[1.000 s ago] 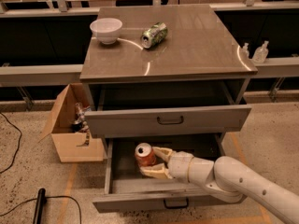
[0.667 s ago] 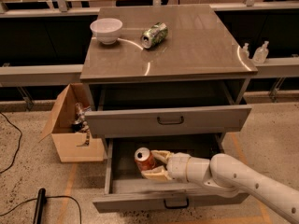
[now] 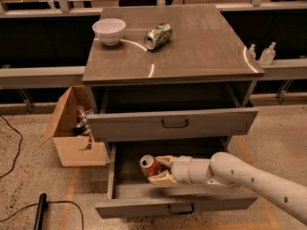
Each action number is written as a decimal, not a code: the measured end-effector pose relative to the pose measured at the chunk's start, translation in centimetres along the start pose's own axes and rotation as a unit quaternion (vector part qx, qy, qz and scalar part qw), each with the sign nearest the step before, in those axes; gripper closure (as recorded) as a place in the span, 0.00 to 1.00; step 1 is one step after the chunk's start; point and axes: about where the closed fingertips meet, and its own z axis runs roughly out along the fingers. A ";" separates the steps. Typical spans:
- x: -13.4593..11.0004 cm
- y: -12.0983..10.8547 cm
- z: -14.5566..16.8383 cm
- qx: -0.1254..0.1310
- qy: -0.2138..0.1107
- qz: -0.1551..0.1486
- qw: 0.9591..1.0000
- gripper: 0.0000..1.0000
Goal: Place coke can into middle drawer
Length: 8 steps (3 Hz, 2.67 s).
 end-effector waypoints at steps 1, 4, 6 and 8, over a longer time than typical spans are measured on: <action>2.6 -0.1 0.8 0.015 0.031 0.012 0.999 0.82; 6.8 -2.6 2.8 0.102 0.083 0.052 0.990 0.05; 6.2 -2.8 -2.6 0.152 0.101 0.078 0.980 0.00; 5.3 -2.1 -8.0 0.200 0.130 0.109 0.965 0.20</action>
Offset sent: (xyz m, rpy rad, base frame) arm 0.0292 -0.0354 -0.0735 -0.1748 0.0381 -0.2588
